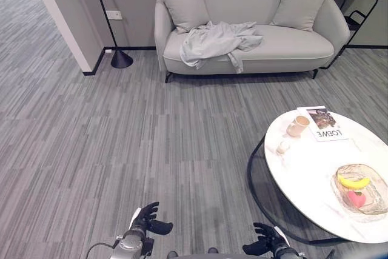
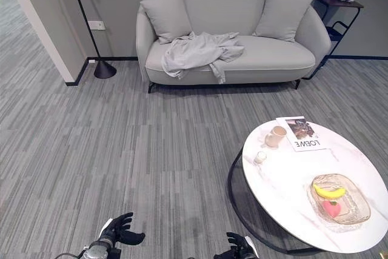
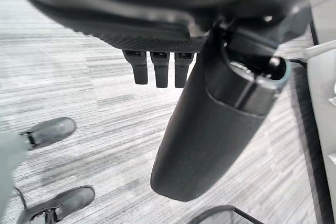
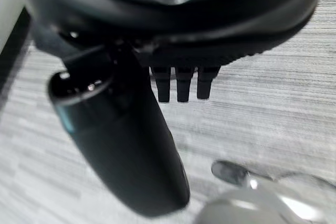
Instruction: Hang the clothes on the sofa on the clothes rack.
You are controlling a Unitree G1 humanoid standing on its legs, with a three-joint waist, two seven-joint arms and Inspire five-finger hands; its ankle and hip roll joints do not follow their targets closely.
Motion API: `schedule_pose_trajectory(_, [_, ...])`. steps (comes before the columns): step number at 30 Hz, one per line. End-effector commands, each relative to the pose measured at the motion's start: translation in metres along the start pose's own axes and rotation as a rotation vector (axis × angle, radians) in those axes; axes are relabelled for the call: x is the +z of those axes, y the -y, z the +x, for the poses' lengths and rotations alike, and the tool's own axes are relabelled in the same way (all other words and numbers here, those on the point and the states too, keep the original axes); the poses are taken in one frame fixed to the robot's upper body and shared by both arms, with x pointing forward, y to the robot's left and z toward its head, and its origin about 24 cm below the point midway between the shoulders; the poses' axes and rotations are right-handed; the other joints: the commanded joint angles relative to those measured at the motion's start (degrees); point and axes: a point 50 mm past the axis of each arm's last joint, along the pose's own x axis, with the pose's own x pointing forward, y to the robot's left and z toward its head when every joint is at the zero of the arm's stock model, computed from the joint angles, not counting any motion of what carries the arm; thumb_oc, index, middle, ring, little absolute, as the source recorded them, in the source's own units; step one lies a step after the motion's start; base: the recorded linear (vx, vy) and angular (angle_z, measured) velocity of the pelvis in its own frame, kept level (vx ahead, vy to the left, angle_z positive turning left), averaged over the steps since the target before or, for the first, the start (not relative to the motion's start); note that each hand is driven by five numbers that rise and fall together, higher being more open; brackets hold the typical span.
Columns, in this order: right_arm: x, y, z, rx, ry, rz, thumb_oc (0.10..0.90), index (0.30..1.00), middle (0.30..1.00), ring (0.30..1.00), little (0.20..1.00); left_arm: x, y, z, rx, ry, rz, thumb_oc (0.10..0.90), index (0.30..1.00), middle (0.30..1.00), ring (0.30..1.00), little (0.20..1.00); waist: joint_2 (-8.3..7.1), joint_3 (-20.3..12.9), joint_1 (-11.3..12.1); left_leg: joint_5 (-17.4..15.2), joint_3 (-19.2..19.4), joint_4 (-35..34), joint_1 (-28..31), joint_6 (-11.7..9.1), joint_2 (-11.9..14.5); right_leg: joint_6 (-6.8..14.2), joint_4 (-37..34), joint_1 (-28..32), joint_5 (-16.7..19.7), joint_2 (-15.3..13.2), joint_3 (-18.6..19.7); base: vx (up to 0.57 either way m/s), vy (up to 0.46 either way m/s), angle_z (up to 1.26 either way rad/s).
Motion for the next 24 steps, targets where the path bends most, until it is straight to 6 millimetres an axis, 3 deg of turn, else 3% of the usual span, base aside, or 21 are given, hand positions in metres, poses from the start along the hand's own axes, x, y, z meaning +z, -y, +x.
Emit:
schedule_pose_trajectory(1, [0.008,0.014,0.002,-0.042,0.043,0.015,0.8,0.9,0.9,0.9,0.9,0.024,-0.013,0.006,0.036,0.097,-0.024,0.8,0.9,0.9,0.9,0.9,-1.44,-2.08,1.19,-3.7,-0.61,0.28,2.37,-4.85,0.68,2.66,0.08,-1.36,2.56,-3.6,1.27,0.0,0.0,0.0])
schedule_pose_trajectory(7, [0.004,0.011,0.002,-0.042,0.025,0.045,0.8,0.9,0.9,0.9,0.9,0.019,-0.016,0.006,0.068,0.071,-0.115,0.8,0.9,0.9,0.9,0.9,-1.48,-2.0,1.44,-3.42,-0.55,0.28,2.55,-4.96,0.74,2.59,0.08,-0.96,2.79,-3.72,1.01,0.01,-0.006,0.02])
schedule_pose_trajectory(14, [-0.002,0.014,0.002,-0.049,0.0,0.04,0.8,0.9,0.9,0.9,0.9,0.018,-0.009,0.006,0.038,0.067,-0.092,0.8,0.9,0.9,0.9,0.9,-1.5,-2.11,1.06,-3.65,-0.44,0.28,2.92,-4.85,0.82,2.6,0.08,-0.76,2.87,-3.62,1.32,0.02,0.001,0.02])
schedule_pose_trajectory(24, [-0.001,0.024,0.006,-0.067,-0.032,-0.004,0.8,0.9,0.9,0.9,0.9,0.027,-0.002,0.007,0.021,0.102,-0.138,0.8,0.9,0.9,0.9,0.9,-0.06,-1.68,2.42,-3.69,-1.02,0.28,2.22,-4.7,0.59,3.42,0.08,-1.25,2.12,-3.89,1.1,0.02,0.037,0.02])
